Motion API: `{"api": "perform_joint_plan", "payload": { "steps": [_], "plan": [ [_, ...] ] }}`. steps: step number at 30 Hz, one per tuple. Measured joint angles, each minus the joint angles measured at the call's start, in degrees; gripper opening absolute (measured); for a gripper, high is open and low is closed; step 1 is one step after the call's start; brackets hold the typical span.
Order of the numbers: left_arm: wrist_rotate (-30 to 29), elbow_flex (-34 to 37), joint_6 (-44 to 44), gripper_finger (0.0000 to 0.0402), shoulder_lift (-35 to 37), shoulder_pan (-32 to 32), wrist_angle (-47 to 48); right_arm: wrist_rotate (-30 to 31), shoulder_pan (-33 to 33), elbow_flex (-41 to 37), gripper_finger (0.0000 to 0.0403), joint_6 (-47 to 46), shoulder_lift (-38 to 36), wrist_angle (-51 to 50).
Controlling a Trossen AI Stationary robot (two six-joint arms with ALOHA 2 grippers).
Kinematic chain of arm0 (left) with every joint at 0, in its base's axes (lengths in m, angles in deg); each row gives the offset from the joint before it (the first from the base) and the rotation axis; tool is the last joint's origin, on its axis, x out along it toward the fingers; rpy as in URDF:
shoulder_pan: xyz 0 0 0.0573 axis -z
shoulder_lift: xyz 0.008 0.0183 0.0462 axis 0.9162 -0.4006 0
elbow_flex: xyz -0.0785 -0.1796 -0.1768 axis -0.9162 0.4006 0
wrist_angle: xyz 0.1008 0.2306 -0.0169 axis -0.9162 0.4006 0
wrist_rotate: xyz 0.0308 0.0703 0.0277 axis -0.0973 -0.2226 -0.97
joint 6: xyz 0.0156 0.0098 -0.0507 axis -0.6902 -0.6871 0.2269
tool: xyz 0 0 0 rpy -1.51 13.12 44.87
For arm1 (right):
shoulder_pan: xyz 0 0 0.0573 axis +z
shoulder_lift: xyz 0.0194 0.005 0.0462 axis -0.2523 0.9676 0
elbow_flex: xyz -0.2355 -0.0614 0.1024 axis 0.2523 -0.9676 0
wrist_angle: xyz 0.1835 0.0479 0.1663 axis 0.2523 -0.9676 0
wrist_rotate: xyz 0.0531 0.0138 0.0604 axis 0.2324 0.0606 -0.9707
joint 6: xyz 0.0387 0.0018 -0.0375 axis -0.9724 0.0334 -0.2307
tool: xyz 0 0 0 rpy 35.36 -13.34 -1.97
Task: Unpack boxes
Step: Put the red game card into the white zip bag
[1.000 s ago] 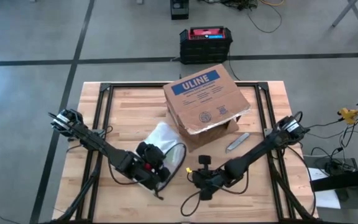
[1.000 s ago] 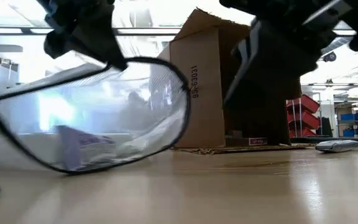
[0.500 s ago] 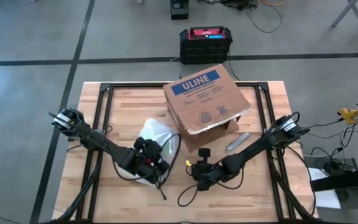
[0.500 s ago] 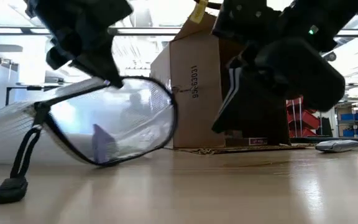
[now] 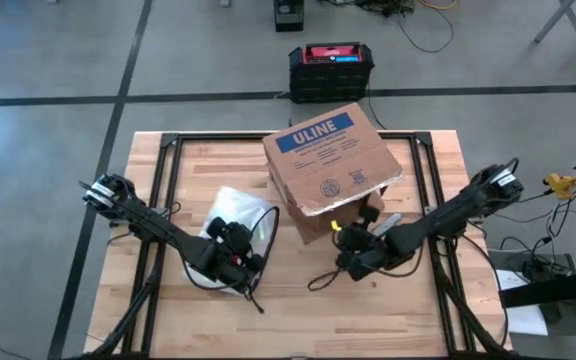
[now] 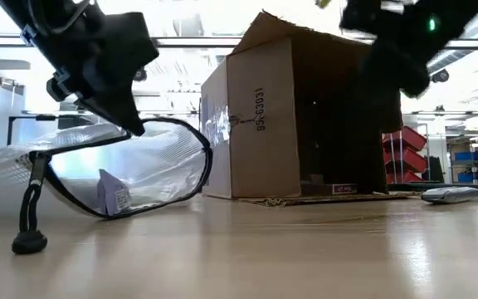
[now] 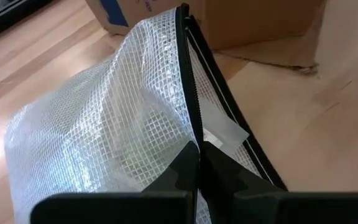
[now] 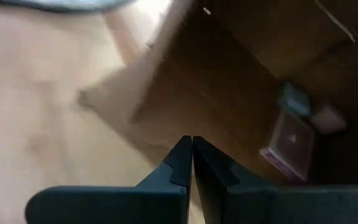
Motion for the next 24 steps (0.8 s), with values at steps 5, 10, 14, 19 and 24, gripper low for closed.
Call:
{"api": "perform_joint_plan", "payload": {
  "steps": [5, 10, 14, 19, 24],
  "plan": [
    [-0.1, 1.4, -0.3, 0.0000, 0.0, -0.1, 0.1, 0.4, -2.8, -5.5, 0.0000, 2.5, 1.4, 19.6],
    [-1.2, 1.6, -1.7, 0.0000, 0.0, -0.2, 0.1, -0.6, -6.2, -6.0, 0.0000, 14.1, 6.9, 38.9],
    [-1.2, 1.6, -1.7, 0.0000, 0.0, -0.2, 0.1, -4.1, -7.4, -3.9, 0.0000, 17.3, 11.3, 50.8],
    [-1.3, 1.7, -1.9, 0.0000, 0.0, -0.3, 0.2, -16.9, -6.7, 0.1, 0.0000, 25.7, 14.8, 54.9],
    [-1.0, 1.7, -2.0, 0.0000, 0.0, -0.3, 0.3, -5.7, -5.0, 1.7, 0.0000, 20.0, 13.8, 40.1]
  ]
}}
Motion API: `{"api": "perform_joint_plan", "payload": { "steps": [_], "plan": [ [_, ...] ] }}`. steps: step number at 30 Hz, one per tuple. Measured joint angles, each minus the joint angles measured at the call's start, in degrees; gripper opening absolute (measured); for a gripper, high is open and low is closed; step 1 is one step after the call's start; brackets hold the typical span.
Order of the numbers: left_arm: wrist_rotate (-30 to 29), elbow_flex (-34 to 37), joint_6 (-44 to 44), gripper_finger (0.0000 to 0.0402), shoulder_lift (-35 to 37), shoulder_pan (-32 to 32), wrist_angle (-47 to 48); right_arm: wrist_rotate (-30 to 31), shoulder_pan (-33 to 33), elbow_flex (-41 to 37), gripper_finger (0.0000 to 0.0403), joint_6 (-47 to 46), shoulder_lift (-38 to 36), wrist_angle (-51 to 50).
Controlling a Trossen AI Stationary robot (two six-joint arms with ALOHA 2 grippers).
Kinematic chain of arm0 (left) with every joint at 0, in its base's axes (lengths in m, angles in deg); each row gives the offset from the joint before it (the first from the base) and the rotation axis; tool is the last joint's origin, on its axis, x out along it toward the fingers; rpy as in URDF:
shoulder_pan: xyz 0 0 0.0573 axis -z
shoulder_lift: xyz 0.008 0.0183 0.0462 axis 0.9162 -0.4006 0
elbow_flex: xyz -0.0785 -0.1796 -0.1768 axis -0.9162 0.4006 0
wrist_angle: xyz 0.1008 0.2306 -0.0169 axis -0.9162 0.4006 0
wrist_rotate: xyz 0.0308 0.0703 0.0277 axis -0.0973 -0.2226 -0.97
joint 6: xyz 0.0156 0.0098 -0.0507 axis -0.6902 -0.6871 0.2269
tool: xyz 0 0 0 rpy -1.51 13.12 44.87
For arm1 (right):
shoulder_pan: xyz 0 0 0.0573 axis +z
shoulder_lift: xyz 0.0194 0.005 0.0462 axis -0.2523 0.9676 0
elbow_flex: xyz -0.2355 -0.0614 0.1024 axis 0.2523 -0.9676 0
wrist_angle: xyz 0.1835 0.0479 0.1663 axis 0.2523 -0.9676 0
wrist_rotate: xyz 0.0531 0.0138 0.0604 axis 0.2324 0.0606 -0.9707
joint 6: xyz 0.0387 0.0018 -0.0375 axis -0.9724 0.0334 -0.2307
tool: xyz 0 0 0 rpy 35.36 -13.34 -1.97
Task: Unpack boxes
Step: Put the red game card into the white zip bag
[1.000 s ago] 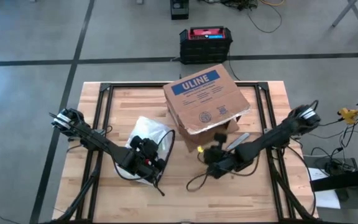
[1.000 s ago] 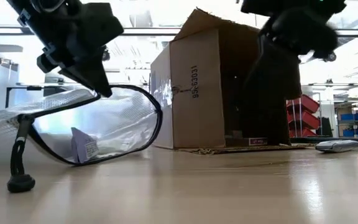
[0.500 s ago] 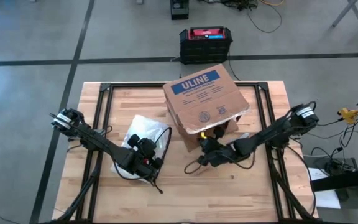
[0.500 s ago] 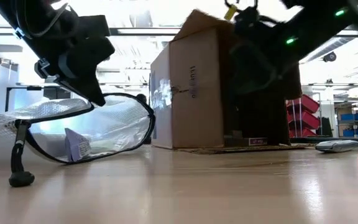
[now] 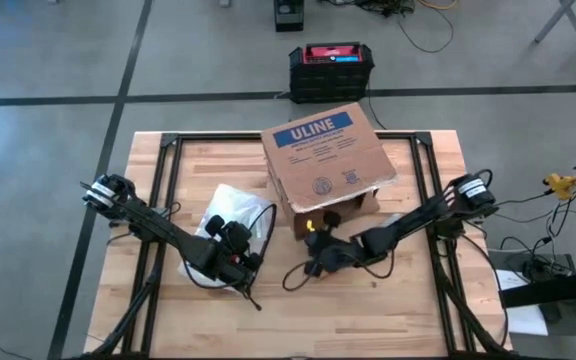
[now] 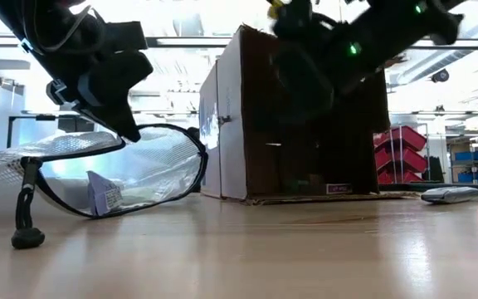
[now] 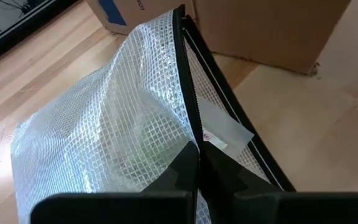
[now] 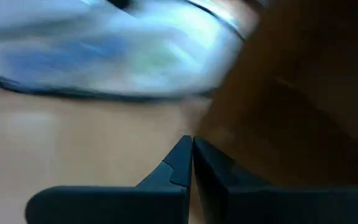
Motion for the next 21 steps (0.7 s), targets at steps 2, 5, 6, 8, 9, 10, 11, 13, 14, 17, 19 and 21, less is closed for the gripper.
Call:
{"api": "perform_joint_plan", "payload": {
  "steps": [2, 5, 6, 8, 9, 10, 11, 13, 14, 17, 19, 21],
  "plan": [
    [0.9, 0.0, 0.0, 0.0000, 0.0, 0.0, 0.1, 6.8, 1.8, -0.3, 0.0000, -5.8, -0.8, -6.2],
    [2.0, 0.0, 0.0, 0.0000, 0.0, 0.0, 0.1, 13.4, 4.7, -0.8, 0.0000, -13.3, -1.7, -14.1],
    [2.0, 0.0, 0.0, 0.0000, 0.0, 0.0, 0.1, 15.9, 5.9, -0.5, 0.0000, -18.3, -2.0, -19.3],
    [2.1, 0.0, 0.0, 0.0000, 0.0, 0.0, 0.3, 17.7, 5.9, -1.9, 0.0000, -27.7, -1.8, -28.2],
    [2.0, 0.0, 0.0, 0.0000, 0.0, 0.1, 0.3, 17.9, 5.2, -2.3, 0.0000, -31.2, -1.2, -29.3],
    [2.0, 0.0, 0.0, 0.0000, 0.0, 0.1, 0.2, 17.8, 4.3, -3.0, 0.0000, -33.4, -0.8, -28.8],
    [2.0, 0.0, 0.0, 0.0000, 0.0, 0.0, 0.2, 17.9, 3.5, -3.9, 0.0000, -34.4, -0.6, -28.7],
    [1.8, 0.0, 0.0, 0.0000, 0.0, 0.1, 0.0, 18.0, 1.5, -4.6, 0.0000, -34.6, 0.0, -27.0],
    [1.8, 0.0, 0.0, 0.0000, 0.0, 0.1, 0.1, 17.9, 0.7, -4.6, 0.0000, -33.7, 0.2, -25.0],
    [1.7, 0.0, 0.0, 0.0000, 0.1, 0.1, 0.0, 17.5, -1.8, -4.7, 0.0000, -26.5, 0.4, -19.6],
    [1.8, 0.0, 0.0, 0.0000, 0.1, 0.0, -0.1, 14.7, -3.6, -4.7, 0.0000, -19.6, 0.4, -16.1],
    [1.7, 0.0, 0.2, 0.0000, 0.1, -0.1, -0.2, 9.4, -6.0, -4.7, 0.0000, -12.8, 0.4, -14.2]
  ]
}}
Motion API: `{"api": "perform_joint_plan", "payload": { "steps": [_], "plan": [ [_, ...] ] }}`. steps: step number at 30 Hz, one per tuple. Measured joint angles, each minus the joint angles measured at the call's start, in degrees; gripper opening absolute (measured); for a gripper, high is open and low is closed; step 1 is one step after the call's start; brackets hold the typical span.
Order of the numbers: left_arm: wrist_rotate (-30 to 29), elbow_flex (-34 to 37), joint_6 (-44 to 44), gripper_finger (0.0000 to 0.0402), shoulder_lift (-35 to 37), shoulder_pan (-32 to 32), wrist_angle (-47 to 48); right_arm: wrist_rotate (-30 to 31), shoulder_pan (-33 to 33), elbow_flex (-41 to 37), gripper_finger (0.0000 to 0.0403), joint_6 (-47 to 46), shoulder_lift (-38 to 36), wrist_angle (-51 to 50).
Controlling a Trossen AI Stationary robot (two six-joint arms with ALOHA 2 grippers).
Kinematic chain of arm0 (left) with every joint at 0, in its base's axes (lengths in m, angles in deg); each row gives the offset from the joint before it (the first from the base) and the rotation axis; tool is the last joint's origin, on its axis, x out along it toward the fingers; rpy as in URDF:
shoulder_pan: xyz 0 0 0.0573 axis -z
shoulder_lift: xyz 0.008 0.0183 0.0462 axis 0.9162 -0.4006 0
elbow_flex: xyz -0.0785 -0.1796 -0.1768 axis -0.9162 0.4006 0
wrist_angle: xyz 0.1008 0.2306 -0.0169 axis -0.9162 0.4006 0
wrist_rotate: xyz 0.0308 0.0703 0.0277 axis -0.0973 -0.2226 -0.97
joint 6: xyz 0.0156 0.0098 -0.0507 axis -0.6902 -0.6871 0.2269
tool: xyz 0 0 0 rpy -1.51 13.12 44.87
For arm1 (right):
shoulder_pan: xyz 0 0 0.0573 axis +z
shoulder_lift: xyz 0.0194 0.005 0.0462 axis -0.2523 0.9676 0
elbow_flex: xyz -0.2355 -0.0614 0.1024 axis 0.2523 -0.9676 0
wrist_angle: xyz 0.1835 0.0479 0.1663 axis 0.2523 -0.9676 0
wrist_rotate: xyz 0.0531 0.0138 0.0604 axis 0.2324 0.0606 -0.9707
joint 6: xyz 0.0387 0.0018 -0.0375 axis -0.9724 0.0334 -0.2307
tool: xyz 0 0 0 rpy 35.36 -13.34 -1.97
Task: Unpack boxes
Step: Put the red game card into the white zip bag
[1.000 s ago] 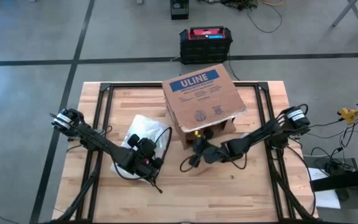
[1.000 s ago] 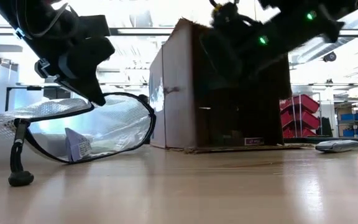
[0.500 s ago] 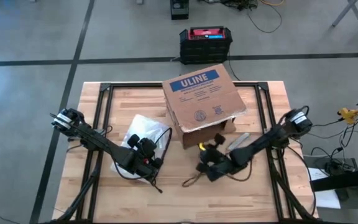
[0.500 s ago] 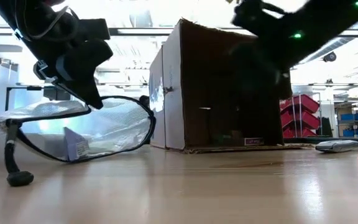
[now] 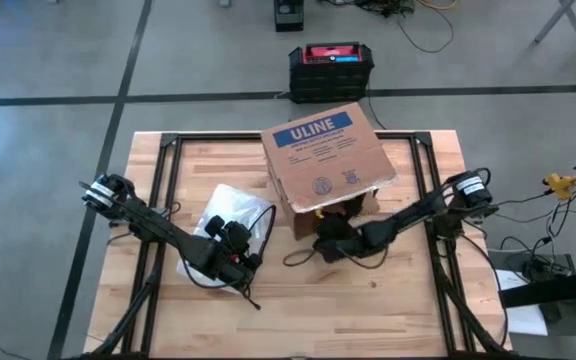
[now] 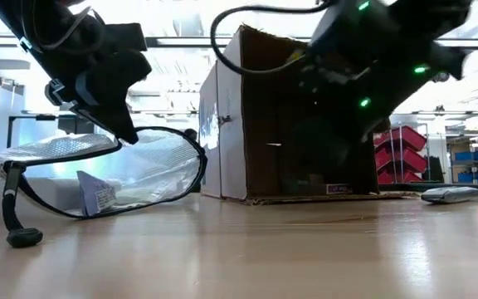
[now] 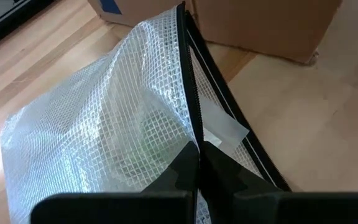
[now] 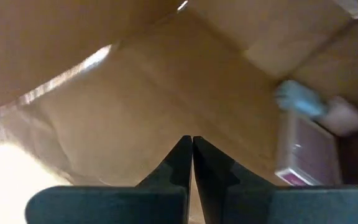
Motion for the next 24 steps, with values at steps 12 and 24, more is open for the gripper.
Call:
{"api": "perform_joint_plan", "payload": {
  "steps": [12, 24],
  "plan": [
    [1.2, 0.0, 0.5, 0.0000, 0.0, 0.0, -0.3, -9.6, -10.1, -2.9, 0.0000, 2.3, -3.5, -2.5],
    [1.2, 0.0, 0.3, 0.0000, 0.0, 0.0, -0.2, -2.5, -10.3, -9.9, 0.0000, -21.1, -15.9, -32.5]
  ]
}}
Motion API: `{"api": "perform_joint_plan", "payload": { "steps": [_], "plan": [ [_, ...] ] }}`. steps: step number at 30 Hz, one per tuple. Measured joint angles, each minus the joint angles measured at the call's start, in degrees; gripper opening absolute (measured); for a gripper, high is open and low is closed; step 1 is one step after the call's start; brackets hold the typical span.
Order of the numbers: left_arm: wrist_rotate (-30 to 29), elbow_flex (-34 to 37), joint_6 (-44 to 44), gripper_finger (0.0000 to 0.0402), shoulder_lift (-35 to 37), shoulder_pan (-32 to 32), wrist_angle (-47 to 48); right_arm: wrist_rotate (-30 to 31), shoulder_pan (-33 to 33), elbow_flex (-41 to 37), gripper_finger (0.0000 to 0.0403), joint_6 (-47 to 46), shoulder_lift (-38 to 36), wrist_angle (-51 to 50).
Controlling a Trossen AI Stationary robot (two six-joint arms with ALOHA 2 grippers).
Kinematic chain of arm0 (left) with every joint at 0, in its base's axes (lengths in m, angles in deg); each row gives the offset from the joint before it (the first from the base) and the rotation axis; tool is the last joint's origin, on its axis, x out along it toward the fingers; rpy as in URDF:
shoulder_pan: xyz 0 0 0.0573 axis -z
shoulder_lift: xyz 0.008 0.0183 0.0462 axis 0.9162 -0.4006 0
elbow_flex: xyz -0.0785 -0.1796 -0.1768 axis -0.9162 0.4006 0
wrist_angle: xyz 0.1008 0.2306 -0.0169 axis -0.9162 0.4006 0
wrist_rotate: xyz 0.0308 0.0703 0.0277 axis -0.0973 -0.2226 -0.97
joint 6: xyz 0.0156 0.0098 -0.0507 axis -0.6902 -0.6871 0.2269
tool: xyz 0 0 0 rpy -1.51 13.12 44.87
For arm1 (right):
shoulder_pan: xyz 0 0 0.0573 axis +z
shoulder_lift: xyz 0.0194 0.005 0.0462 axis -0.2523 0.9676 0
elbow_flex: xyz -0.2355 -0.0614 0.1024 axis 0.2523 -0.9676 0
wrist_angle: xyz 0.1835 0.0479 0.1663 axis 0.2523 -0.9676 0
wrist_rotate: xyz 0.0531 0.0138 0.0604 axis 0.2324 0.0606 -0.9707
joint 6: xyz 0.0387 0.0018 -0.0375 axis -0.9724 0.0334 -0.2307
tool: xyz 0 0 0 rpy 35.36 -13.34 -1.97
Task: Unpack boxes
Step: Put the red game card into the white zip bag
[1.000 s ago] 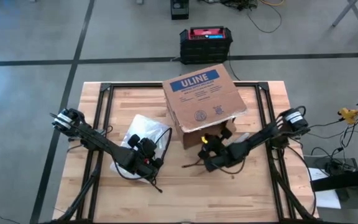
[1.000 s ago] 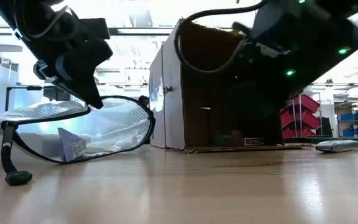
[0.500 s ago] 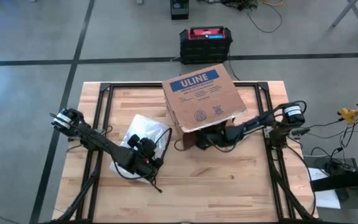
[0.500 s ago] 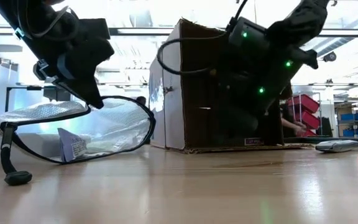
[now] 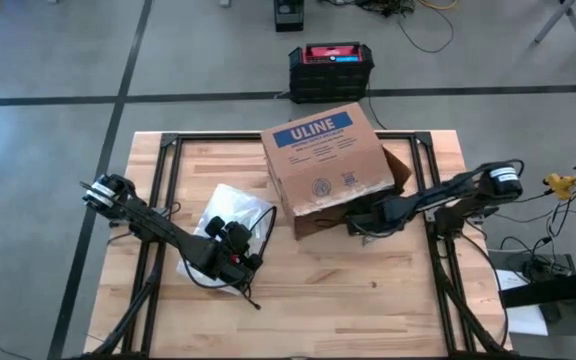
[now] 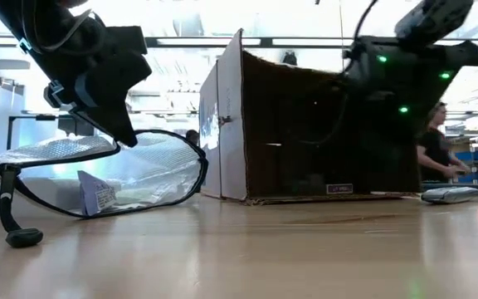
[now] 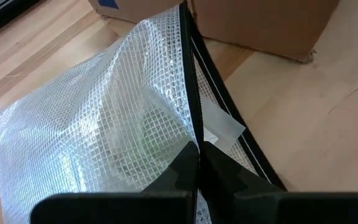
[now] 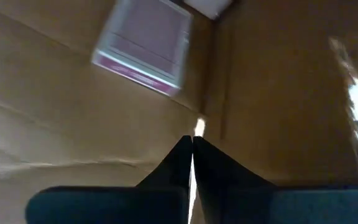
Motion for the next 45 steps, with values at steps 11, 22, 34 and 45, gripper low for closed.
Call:
{"api": "perform_joint_plan", "payload": {
  "steps": [11, 22, 34, 45],
  "plan": [
    [0.0, 0.0, 0.0, 0.0000, 0.0, 0.0, 0.1, -11.9, 2.1, -3.1, 0.0000, 6.0, -3.1, 24.6],
    [0.0, 0.0, 0.0, 0.0000, 0.0, 0.0, 0.3, -12.2, 8.6, 4.7, 0.0000, 6.0, 3.0, 20.6],
    [0.0, 0.0, -0.3, 0.0000, 0.0, -0.1, 0.5, -20.5, 13.2, 16.6, 0.0000, 13.2, 7.9, 21.2],
    [-0.1, 0.0, -0.3, 0.0000, 0.0, 0.0, 0.7, -36.5, 2.0, 12.3, 0.0000, 19.0, 20.5, 47.3]
  ]
}}
